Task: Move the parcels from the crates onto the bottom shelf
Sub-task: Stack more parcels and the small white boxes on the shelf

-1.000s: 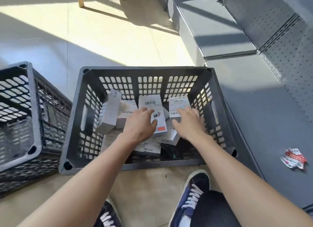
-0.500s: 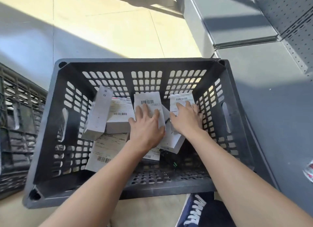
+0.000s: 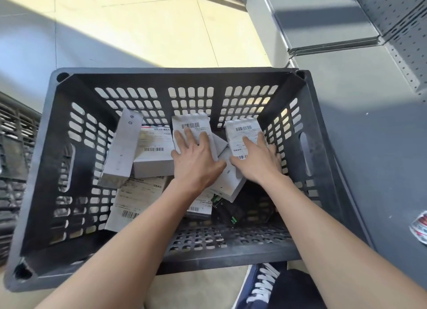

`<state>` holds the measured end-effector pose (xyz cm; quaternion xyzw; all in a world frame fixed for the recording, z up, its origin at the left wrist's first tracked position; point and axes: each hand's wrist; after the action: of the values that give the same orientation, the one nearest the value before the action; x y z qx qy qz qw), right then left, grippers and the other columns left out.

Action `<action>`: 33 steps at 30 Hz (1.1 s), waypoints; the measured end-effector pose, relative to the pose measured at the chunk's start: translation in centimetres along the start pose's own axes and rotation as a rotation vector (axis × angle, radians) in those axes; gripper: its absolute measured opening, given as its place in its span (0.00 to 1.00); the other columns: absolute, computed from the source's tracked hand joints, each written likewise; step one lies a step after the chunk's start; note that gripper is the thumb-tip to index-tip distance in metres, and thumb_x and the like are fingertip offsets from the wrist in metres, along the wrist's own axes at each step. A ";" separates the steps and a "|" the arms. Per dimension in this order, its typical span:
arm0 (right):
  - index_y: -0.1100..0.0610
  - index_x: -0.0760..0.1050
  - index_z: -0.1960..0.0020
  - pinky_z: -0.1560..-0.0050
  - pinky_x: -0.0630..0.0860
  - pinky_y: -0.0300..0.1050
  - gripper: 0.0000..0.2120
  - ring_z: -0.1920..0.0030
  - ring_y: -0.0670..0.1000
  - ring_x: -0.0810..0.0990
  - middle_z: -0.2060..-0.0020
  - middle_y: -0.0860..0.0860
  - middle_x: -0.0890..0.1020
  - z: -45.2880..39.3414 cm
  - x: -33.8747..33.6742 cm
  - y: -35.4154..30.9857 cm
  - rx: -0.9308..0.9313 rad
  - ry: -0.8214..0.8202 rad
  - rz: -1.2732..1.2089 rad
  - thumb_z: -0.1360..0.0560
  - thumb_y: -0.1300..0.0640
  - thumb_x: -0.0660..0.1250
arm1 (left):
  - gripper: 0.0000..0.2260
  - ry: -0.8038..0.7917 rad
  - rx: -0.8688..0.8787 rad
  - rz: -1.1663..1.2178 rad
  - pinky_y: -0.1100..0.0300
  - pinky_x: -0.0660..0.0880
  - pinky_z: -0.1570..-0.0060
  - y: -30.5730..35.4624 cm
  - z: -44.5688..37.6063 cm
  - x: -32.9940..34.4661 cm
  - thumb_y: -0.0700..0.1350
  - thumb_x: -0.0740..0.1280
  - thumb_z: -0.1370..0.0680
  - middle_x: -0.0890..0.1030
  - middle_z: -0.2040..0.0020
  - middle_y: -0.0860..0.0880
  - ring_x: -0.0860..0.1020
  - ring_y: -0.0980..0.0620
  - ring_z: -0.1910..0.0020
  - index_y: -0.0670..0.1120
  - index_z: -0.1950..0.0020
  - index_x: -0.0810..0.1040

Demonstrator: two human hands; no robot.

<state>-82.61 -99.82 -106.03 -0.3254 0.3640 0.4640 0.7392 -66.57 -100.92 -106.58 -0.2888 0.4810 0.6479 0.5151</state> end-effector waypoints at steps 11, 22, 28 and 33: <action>0.43 0.56 0.21 0.27 0.59 0.62 0.44 0.26 0.62 0.57 0.19 0.50 0.47 2.6 0.5 1.1 -0.016 0.027 -0.064 0.31 0.36 0.70 | 0.30 0.023 0.102 -0.036 0.30 0.66 0.36 -0.6 1.6 -0.4 0.60 0.66 0.28 0.58 0.21 0.44 0.50 0.35 0.21 0.53 0.27 0.66; 0.44 0.61 0.22 0.30 0.65 0.58 0.40 0.29 0.59 0.63 0.20 0.48 0.55 10.4 -3.7 1.2 0.011 0.226 -0.215 0.31 0.35 0.66 | 0.19 0.138 0.281 -0.052 0.40 0.68 0.40 -0.2 6.9 -5.2 0.58 0.65 0.26 0.69 0.29 0.52 0.60 0.47 0.29 0.52 0.38 0.78; 0.46 0.64 0.23 0.32 0.68 0.59 0.39 0.31 0.60 0.66 0.21 0.48 0.59 18.9 -7.6 0.7 -0.020 0.390 -0.275 0.31 0.36 0.66 | 0.19 0.265 0.365 -0.075 0.37 0.68 0.38 0.5 12.8 -11.1 0.57 0.68 0.26 0.72 0.28 0.50 0.62 0.45 0.28 0.50 0.38 0.79; 0.46 0.66 0.24 0.35 0.70 0.57 0.39 0.35 0.61 0.69 0.24 0.49 0.63 26.9 -10.5 1.5 -0.015 0.512 -0.292 0.33 0.35 0.66 | 0.19 0.353 0.447 -0.058 0.38 0.68 0.37 2.5 19.2 -16.0 0.56 0.68 0.27 0.71 0.27 0.49 0.62 0.45 0.28 0.51 0.38 0.79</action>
<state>-80.79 -81.95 -83.36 -0.4863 0.4843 0.2584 0.6799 -61.79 -89.46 -84.71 -0.2900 0.6859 0.4504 0.4925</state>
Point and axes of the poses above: each hand's wrist, its own z-axis away from the middle knuckle, its own x-axis out of the palm, y = z × x
